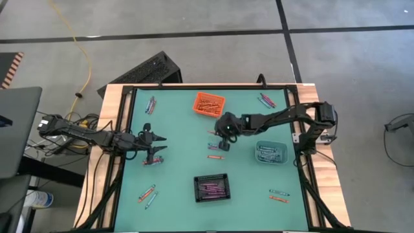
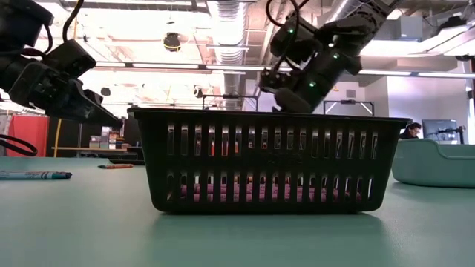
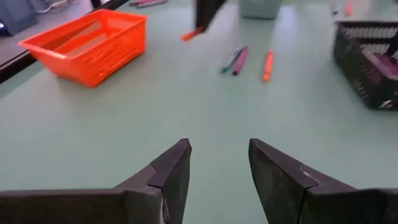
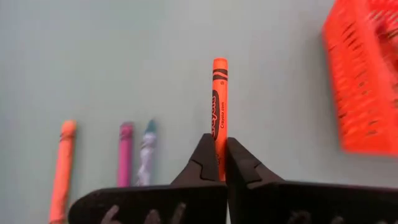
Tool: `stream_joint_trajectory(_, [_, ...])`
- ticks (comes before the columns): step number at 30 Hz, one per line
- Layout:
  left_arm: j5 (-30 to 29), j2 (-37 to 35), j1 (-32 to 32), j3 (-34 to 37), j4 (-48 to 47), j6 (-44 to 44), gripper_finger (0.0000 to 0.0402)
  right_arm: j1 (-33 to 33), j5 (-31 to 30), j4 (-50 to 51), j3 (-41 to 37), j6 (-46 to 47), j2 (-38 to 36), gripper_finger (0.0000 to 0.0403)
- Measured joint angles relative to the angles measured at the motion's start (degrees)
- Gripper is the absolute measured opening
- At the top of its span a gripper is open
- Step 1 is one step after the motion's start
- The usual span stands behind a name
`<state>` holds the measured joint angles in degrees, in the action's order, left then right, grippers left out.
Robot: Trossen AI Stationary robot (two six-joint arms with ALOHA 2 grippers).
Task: Sort crayons
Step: Put the orange crayon into the orange bin
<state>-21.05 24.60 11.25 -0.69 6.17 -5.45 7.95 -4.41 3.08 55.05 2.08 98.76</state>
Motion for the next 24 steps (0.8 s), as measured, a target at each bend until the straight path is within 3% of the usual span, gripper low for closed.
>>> stream_joint_trajectory(11, [1.73,0.00,0.01,0.00,5.46,-6.20,0.0153,9.56,-1.05,-3.32,8.71,-4.64,0.92,0.0003])
stream_joint_trajectory(24, [0.76,0.02,0.01,0.00,5.25,-4.88,0.0153,15.71,0.25,-3.70,9.18,-7.29,0.98,0.0003])
